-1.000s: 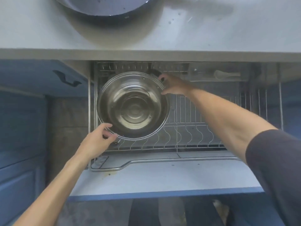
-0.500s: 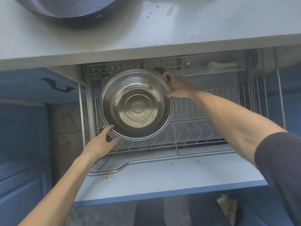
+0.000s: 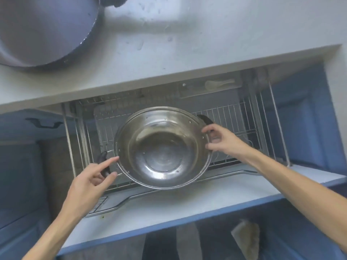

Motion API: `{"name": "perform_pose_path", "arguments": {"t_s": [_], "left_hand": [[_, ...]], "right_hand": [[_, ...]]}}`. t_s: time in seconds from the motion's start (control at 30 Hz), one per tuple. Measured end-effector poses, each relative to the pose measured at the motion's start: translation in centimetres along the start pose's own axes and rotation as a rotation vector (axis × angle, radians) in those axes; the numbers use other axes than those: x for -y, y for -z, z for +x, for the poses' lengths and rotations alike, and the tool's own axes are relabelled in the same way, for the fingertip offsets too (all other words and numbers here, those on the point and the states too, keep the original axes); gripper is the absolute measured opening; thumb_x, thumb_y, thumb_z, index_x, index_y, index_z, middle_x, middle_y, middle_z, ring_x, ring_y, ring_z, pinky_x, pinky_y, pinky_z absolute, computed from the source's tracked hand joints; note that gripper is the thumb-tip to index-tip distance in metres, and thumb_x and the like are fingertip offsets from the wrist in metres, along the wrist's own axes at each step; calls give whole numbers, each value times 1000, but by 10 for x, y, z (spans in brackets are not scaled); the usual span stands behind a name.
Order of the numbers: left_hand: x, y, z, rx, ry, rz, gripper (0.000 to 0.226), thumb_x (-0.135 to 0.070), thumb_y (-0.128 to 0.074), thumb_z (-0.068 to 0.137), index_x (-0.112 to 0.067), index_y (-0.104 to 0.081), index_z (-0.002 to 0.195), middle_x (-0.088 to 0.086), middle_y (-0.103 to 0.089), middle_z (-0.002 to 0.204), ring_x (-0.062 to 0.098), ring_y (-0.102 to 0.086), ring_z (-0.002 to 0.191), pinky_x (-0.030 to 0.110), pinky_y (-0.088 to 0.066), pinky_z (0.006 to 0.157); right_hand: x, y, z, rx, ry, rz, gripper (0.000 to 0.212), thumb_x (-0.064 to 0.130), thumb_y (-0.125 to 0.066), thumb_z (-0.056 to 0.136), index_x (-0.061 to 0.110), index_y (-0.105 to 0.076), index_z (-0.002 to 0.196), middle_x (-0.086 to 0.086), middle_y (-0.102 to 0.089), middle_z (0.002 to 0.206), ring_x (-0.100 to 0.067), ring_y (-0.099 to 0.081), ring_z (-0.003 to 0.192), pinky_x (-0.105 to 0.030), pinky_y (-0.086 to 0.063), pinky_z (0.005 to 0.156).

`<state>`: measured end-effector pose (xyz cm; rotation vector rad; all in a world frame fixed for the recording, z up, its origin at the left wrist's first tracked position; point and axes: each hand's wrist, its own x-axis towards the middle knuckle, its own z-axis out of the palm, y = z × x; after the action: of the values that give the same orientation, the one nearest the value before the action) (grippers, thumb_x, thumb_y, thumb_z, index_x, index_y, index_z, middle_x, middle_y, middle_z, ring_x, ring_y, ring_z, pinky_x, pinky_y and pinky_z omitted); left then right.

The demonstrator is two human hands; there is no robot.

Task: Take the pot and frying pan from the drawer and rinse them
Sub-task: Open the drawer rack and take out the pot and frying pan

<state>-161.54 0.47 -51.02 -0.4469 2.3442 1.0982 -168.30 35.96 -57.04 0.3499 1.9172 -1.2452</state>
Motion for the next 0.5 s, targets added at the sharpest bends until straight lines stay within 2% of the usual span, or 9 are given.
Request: {"name": "perform_pose_path", "arguments": {"t_s": [0.07, 0.13, 0.2, 0.23, 0.27, 0.3, 0.37, 0.43, 0.5], "left_hand": [[-20, 2, -17, 29, -68, -24, 51, -12, -68, 81, -57, -62, 104, -7, -44, 71, 4, -39, 51, 6, -33, 55], [-45, 7, -34, 67, -141, -52, 51, -8, -70, 79, -53, -65, 101, -8, -45, 71, 3, -42, 54, 3, -37, 60], [-72, 14, -50, 89, -209, -69, 36, -28, -76, 75, -53, -66, 99, -10, -47, 72, 1, -47, 61, -1, -35, 68], [-86, 19, -56, 104, -223, -53, 33, -50, -74, 68, -55, -66, 99, -11, -48, 75, 0, -49, 68, -2, -33, 71], [-97, 22, -61, 121, -251, -33, 42, -68, -69, 58, -56, -65, 99, -12, -52, 81, -2, -53, 78, -4, -31, 74], [-110, 23, -66, 130, -274, -37, 46, -72, -67, 55, -57, -65, 98, -17, -57, 87, -8, -53, 93, -5, -28, 80], [-140, 22, -67, 183, -291, -97, 37, -61, -69, 60, -60, -64, 97, -28, -64, 97, -26, -39, 111, -2, -28, 90], [-178, 20, -59, 236, -383, -85, 40, -56, -64, 60, -61, -62, 100, -13, -65, 98, -32, -37, 98, -4, -28, 86], [-216, 18, -41, 238, -497, -49, 42, -52, -62, 63, -58, -61, 105, 3, -63, 96, -21, -46, 87, -6, -31, 80]], "right_hand": [[3, 15, -44, -54, -16, 20, 42, 1, -66, 78, 27, -56, 109, -4, -54, 125, -25, -70, 79, -24, -56, 74], [4, 28, -93, -118, -27, 62, 43, 2, -67, 77, 34, -57, 104, 0, -57, 121, -17, -67, 69, -21, -53, 69], [4, 38, -141, -193, -32, 92, 48, 0, -69, 74, 38, -59, 102, 0, -57, 118, -22, -66, 71, -34, -54, 74], [6, 43, -163, -222, -34, 126, 50, -3, -69, 73, 38, -61, 100, -2, -57, 114, -25, -66, 74, -37, -54, 76], [9, 49, -183, -241, -17, 167, 51, -7, -68, 72, 36, -63, 98, -6, -58, 110, -25, -64, 72, -32, -53, 73], [10, 58, -200, -259, -6, 199, 51, -12, -68, 72, 34, -64, 94, -9, -58, 105, -22, -62, 67, -26, -51, 67], [16, 80, -228, -311, 2, 249, 50, -19, -69, 67, 26, -66, 90, -14, -60, 102, -16, -61, 61, -19, -50, 61], [33, 106, -246, -374, 31, 282, 44, -7, -78, 59, 23, -66, 89, -11, -64, 103, -15, -65, 64, -16, -52, 60], [51, 134, -253, -462, 95, 277, 42, 16, -84, 56, 28, -66, 91, -1, -66, 101, -8, -67, 71, -14, -53, 61]]}}
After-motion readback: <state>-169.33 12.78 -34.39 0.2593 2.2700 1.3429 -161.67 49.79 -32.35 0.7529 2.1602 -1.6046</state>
